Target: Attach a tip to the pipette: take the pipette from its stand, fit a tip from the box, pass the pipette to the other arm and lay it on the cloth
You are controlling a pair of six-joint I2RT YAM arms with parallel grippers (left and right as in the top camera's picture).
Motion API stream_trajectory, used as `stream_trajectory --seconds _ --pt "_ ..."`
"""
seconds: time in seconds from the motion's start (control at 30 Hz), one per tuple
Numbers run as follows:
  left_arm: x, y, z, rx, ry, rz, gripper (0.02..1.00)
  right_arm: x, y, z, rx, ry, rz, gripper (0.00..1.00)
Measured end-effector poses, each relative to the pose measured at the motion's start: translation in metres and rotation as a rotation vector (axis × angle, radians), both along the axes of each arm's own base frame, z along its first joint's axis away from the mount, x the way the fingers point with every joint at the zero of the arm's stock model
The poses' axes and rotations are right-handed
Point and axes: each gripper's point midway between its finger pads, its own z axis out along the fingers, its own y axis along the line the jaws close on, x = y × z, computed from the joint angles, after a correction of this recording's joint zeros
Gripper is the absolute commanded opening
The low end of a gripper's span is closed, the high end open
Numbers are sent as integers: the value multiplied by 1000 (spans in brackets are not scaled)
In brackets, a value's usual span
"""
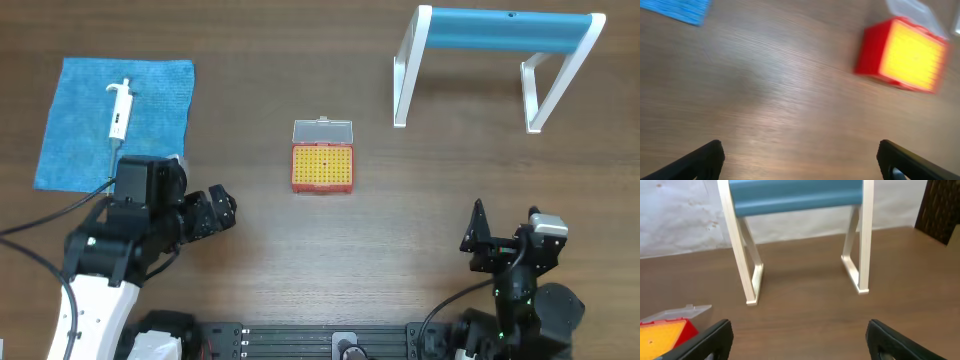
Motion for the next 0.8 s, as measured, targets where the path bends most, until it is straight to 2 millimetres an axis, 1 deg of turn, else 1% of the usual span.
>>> stream_trajectory --seconds 0.13,0.33,0.37,0.57,0.63,0.7,0.8 --pt "6 18 -16 104 59 45 991 -2 1 -13 35 48 -5 858" --pt "8 27 -41 171 176 57 989 -10 3 -38 77 152 -10 855" --pt "7 28 -48 181 206 57 989 -10 3 -38 79 152 -10 858" --pt "4 29 -70 201 319 49 989 -10 1 -36 73 141 -20 858" --pt "4 29 -73 204 334 47 991 -10 0 -36 72 142 -25 858" --pt "4 29 -70 204 316 45 991 -10 0 -37 72 146 -29 858" --pt "6 28 -52 193 227 49 989 -12 0 -41 78 165 -32 858"
